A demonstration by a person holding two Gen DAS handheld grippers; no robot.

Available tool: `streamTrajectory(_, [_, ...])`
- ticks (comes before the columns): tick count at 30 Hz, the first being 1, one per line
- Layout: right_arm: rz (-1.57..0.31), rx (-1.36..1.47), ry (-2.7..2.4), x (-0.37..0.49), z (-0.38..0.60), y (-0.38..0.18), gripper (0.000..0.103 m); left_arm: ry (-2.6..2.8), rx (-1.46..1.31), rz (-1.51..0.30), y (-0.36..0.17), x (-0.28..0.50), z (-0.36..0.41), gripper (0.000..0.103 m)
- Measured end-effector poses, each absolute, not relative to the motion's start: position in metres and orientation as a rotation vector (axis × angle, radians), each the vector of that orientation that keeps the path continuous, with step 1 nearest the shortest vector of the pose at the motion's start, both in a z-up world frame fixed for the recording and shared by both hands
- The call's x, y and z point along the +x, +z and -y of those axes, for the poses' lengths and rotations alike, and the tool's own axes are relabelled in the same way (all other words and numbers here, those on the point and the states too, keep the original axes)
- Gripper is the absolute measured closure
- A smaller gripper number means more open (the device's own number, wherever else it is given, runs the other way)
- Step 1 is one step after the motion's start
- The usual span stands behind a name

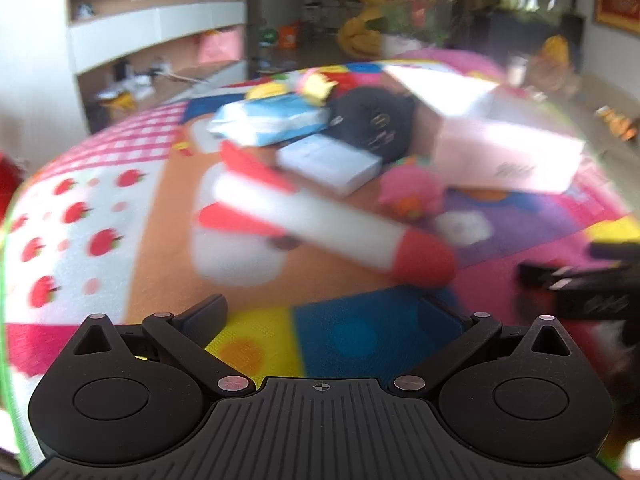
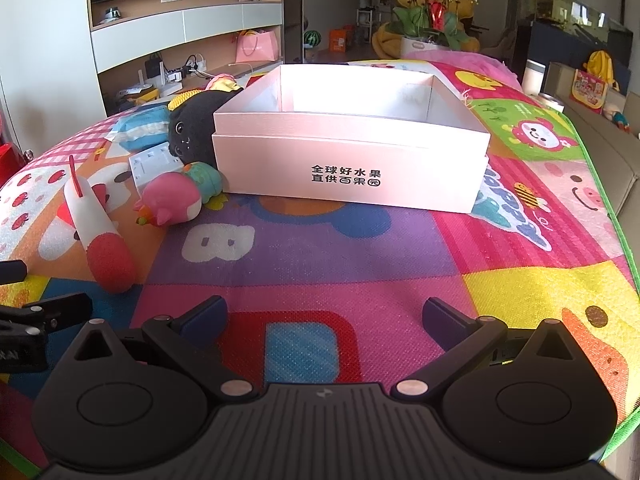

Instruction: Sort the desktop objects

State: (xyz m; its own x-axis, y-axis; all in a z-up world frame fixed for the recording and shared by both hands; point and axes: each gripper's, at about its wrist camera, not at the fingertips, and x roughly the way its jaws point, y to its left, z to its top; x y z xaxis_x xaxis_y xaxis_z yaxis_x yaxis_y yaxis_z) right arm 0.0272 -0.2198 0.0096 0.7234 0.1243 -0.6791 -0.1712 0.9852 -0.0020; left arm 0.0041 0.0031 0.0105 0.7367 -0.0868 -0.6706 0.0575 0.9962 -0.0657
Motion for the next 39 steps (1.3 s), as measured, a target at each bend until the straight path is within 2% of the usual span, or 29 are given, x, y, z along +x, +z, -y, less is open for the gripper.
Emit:
streamTrajectory(5, [-0.738, -0.065, 0.163, 0.027, 0.220, 0.009, 0.000, -0.076, -0.024, -0.683, 0.029, 0.025, 0.011, 0.000])
streamTrajectory(11, [-0.739, -0.061, 0.170, 0.027, 0.221, 0.009, 0.000, -0.108, 0.125, -0.736, 0.019, 0.050, 0.029, 0.000])
streamTrajectory(18, [-0.746, -0.076, 0.198, 0.026, 0.222, 0.010, 0.000, -0.054, 0.275, -0.683, 0.026, 0.033, -0.005, 0.000])
streamTrajectory(24, [-0.754, -0.067, 0.242, 0.028, 0.217, 0.015, 0.000, 0.065, 0.244, -0.657, 0.029, 0.029, -0.049, 0.000])
streamTrajectory(29, [-0.624, -0.067, 0.335, 0.031, 0.185, 0.035, 0.000, 0.100, 0.126, -0.633, 0.029, 0.021, -0.073, 0.000])
streamTrajectory(31, [-0.602, -0.077, 0.346, 0.044, 0.165, 0.039, 0.006, 0.092, 0.089, -0.639, 0.028, 0.018, -0.076, 0.000])
streamTrajectory(33, [-0.626, -0.068, 0.366, 0.060, 0.147, 0.038, 0.017, 0.074, 0.043, -0.653, 0.027, 0.016, -0.080, 0.000])
streamTrajectory(35, [-0.643, -0.066, 0.370, 0.074, 0.131, 0.034, 0.022, 0.062, -0.016, -0.662, 0.027, 0.014, -0.085, 0.000])
streamTrajectory(37, [-0.649, -0.096, 0.349, 0.082, 0.121, 0.028, 0.038, 0.056, -0.080, -0.664, 0.029, 0.015, -0.092, 0.000])
streamTrajectory(38, [-0.665, -0.107, 0.344, 0.085, 0.119, 0.026, 0.051, 0.049, -0.116, -0.661, 0.031, 0.015, -0.095, 0.000])
streamTrajectory(39, [-0.682, -0.097, 0.348, 0.086, 0.120, 0.025, 0.055, 0.040, -0.149, -0.655, 0.032, 0.016, -0.098, 0.000])
